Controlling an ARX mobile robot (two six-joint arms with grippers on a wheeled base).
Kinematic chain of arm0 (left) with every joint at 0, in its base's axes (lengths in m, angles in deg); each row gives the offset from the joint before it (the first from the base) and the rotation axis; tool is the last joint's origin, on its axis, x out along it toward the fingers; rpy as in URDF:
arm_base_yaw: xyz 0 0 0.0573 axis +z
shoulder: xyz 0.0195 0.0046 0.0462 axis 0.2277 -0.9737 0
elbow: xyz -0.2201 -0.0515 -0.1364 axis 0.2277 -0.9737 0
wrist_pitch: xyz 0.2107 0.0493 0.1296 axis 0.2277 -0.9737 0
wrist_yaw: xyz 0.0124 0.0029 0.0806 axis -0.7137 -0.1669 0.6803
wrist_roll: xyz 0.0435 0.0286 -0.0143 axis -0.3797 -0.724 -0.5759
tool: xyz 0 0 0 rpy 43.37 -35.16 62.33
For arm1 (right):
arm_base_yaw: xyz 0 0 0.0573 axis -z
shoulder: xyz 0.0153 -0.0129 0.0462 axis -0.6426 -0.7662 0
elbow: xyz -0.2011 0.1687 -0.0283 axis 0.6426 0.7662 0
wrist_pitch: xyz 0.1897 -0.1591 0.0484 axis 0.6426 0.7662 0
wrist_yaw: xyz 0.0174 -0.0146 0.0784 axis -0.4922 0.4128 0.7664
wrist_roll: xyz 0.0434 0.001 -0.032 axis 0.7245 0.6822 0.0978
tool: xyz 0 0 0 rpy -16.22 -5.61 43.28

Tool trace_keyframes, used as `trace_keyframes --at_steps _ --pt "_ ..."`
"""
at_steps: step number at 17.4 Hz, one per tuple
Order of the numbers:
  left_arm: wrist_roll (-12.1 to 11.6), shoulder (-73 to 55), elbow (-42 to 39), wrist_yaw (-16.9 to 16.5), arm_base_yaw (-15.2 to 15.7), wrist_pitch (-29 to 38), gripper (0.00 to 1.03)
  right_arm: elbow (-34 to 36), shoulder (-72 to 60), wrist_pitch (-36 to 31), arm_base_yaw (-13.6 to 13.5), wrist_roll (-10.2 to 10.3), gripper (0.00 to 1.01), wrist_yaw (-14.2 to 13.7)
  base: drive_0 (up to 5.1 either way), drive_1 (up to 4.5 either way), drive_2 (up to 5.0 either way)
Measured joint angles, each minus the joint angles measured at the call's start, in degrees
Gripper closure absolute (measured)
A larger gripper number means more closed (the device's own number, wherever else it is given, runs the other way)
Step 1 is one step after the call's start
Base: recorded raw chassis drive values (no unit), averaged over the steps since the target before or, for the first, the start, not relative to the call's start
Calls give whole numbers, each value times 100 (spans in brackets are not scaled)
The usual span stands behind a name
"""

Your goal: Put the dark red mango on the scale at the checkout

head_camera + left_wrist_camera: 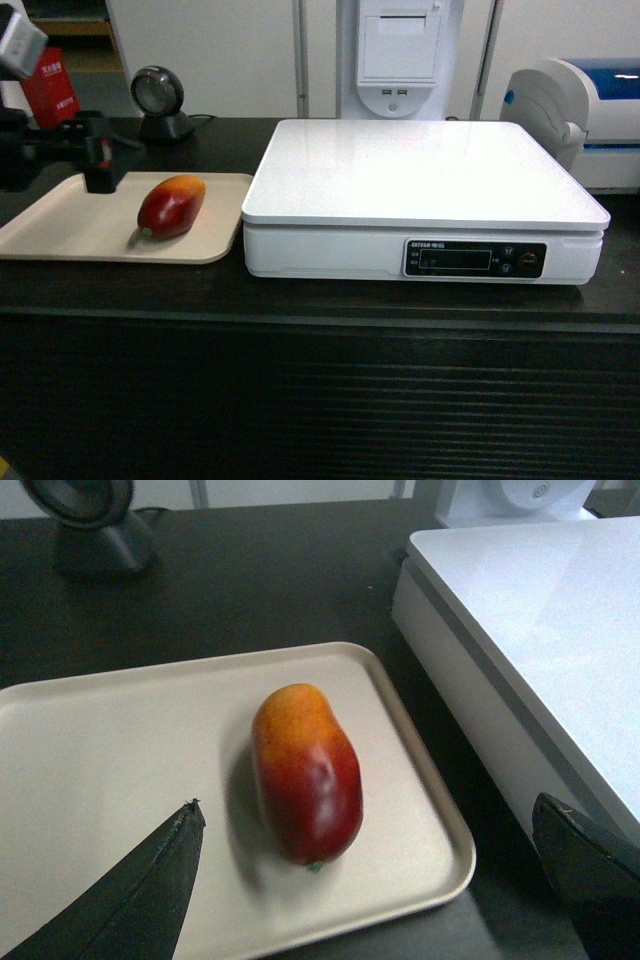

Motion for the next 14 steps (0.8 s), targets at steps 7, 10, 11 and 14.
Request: trace_keyframes --at_steps 7,10,11,14 --pt "240 -1847 2608 0 -92 -1631 5 0 0 0 0 -2 3 2 0 0 0" --pt "474 -2428 3657 -127 -55 -2398 5 0 0 -2 0 -2 3 0 0 0 0" --pt "490 -2562 3862 -140 -57 -2603 5 0 0 0 0 -2 3 2 0 0 0" --pt "487 -2636 3978 -142 -61 -2758 5 0 0 0 0 -2 3 2 0 0 0"
